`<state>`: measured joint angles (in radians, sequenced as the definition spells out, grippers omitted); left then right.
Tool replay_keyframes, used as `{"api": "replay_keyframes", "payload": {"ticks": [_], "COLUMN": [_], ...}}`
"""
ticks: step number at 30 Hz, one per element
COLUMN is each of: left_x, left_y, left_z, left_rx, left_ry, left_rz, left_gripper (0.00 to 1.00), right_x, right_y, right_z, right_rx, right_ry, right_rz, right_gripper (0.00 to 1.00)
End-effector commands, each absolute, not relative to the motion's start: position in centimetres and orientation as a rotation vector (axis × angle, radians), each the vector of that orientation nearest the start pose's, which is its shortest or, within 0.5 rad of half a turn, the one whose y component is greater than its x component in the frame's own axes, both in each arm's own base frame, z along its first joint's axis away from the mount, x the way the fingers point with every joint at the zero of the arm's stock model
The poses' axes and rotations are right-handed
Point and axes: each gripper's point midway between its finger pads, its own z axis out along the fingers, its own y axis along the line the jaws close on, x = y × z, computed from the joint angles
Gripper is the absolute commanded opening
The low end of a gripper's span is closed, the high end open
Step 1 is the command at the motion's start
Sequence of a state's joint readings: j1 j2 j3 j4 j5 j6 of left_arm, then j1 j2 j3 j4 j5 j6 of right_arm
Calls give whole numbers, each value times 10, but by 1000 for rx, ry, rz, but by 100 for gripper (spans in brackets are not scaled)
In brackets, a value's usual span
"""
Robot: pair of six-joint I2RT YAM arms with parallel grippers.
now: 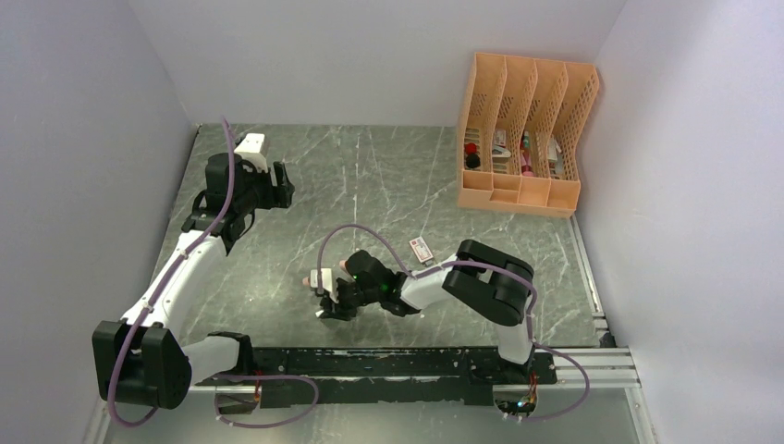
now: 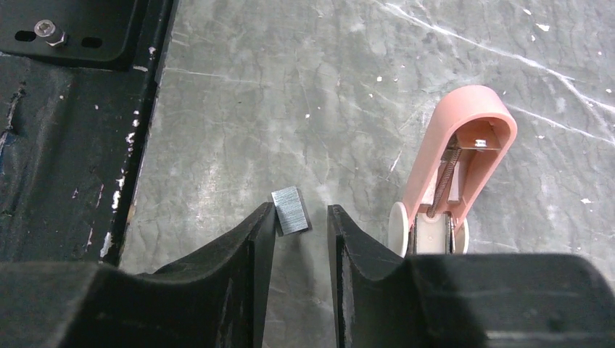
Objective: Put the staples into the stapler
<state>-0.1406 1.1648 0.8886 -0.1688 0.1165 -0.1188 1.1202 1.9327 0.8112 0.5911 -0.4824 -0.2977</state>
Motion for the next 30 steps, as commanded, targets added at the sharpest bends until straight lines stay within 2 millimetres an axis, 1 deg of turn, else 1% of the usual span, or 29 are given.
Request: {"api": "replay_keyframes", "payload": {"ticks": [1,6,10,13,19,22,26,30], "left_x": [368,368,368,368,367,368,367,367], "left_y": [-78,-79,-79,-79,-78,-79,-80,-79], "left_z": [208,209,208,209,210,209,209,209], "left_rx": [108,112,112,112,111,111,115,112], "left_ry": [2010,2008,2009,2007,2005,2006,2008,2008], "left_rz": [-271,-276,-279,-277,-275,-276,-284,-277], "left_gripper": [75,75,75,75,75,75,75,75], "right_x": [119,117,119,119,107,105,104,102], "right_y": [383,378,375,374,375,376,374,369], "right_z": [-63,-61,-61,-63,-65,-65,-69,-75], "right_rx": [-1788,-1755,-1702,-1656,-1593,-1554,-1568,-1593], "right_ry": [1769,1799,1838,1884,1912,1921,1924,1919], "right_rz": [870,867,822,767,685,691,683,676], "right_gripper": [34,26,21,20,20,24,35,38]}}
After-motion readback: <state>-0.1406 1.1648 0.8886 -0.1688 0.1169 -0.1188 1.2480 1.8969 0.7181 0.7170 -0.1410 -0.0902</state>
